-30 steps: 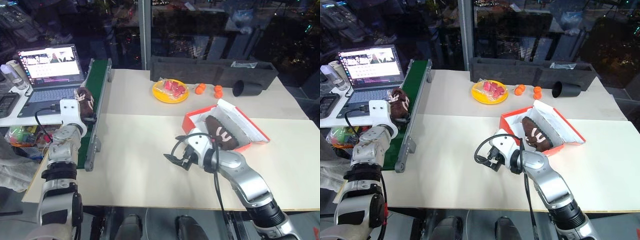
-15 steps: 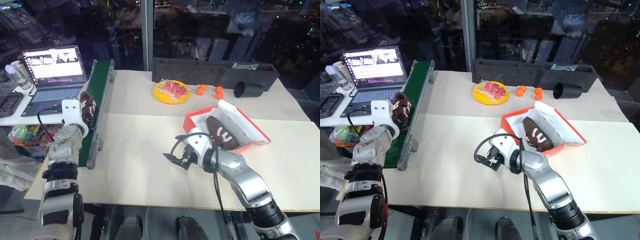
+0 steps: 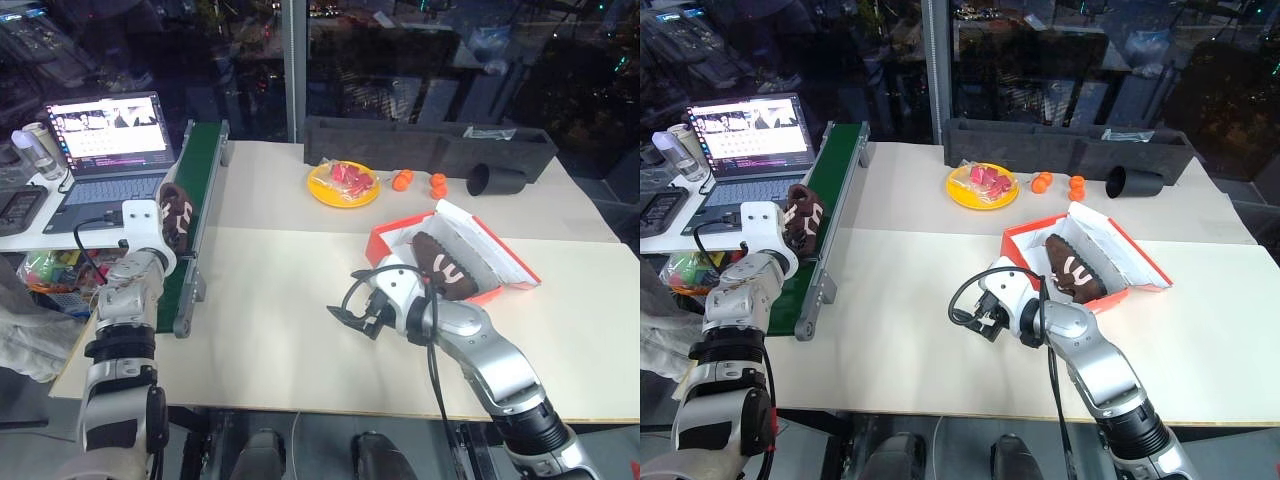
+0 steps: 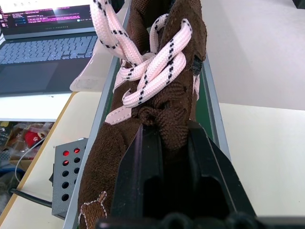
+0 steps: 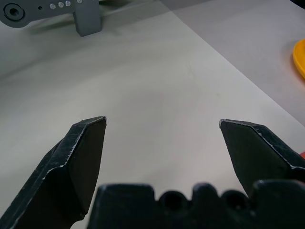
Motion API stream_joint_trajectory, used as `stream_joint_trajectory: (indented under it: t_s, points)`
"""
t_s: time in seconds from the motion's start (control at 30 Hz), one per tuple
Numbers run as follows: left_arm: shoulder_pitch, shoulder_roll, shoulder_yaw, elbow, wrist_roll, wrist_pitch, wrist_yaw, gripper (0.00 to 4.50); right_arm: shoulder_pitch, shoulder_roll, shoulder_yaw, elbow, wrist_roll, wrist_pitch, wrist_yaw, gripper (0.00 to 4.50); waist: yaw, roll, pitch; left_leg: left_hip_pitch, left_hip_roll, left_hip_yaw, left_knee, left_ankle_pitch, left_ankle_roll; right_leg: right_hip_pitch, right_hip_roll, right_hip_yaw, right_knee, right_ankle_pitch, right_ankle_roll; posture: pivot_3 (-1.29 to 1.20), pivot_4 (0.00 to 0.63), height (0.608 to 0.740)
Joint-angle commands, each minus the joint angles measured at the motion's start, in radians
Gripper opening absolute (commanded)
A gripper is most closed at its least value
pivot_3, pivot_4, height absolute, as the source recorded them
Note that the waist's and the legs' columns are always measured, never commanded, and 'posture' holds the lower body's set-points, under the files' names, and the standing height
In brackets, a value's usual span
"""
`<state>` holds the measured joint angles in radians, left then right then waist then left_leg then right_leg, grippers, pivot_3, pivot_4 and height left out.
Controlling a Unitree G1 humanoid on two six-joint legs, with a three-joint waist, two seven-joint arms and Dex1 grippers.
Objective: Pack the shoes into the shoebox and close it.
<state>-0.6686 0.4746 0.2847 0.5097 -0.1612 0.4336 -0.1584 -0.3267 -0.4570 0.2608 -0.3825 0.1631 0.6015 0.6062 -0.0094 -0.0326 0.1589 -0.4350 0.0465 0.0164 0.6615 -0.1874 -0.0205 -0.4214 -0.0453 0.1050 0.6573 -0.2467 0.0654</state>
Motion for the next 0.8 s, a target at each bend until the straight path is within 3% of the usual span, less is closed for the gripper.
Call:
stream_joint_trajectory:
  t_s: [0.03,0.2,0.3,0.47,0.53,0.8]
  points:
    - [-0.008,-0.011,0.01,-0.015,-0.015,-0.016,-0.001,0.11,-0.012,0.01,-0.032,-0.029,0.012,0.01,-0.013,4.5,0.0,0.0,0.0,0.0,0.0,0.0,0.0,0.0,0.0,0.0,0.0,0.0,0.0,0.0,0.0,0.0,0.15,0.714]
    - [-0.01,-0.056,0.049,-0.101,-0.063,-0.09,-0.012,0.11,-0.063,0.079,-0.13,0.015,0.066,0.149,-0.093,4.5,0.0,0.0,0.0,0.0,0.0,0.0,0.0,0.0,0.0,0.0,0.0,0.0,0.0,0.0,0.0,0.0,0.15,0.714]
    - [-0.005,-0.145,0.057,-0.252,-0.181,-0.077,-0.081,0.11,-0.175,0.192,-0.282,0.075,0.143,0.288,-0.21,4.5,0.0,-0.004,0.001,-0.002,0.0,-0.001,0.0,0.001,-0.001,-0.001,0.0,0.0,0.0,0.001,-0.001,0.0,0.15,0.714]
    - [0.019,-0.263,0.017,-0.449,-0.371,0.092,-0.154,0.11,-0.371,0.412,-0.559,0.169,0.299,0.503,-0.407,4.5,-0.006,-0.004,0.001,-0.006,0.001,-0.004,0.0,0.001,-0.002,-0.003,0.0,-0.004,-0.001,0.001,-0.002,0.0,0.15,0.714]
    - [0.049,-0.298,-0.053,-0.551,-0.455,0.196,-0.213,0.11,-0.452,0.498,-0.67,0.209,0.378,0.585,-0.477,4.5,-0.011,-0.004,0.001,-0.006,0.001,-0.005,-0.001,0.001,-0.002,-0.003,0.0,-0.005,-0.001,0.001,-0.002,0.0,0.15,0.714]
    - [0.104,-0.344,-0.197,-0.697,-0.543,0.326,-0.274,0.11,-0.533,0.542,-0.728,0.242,0.463,0.673,-0.564,4.5,-0.028,-0.003,0.001,-0.006,0.001,-0.007,-0.001,0.001,-0.001,-0.003,0.0,-0.008,-0.002,0.0,-0.002,0.0,0.15,0.714]
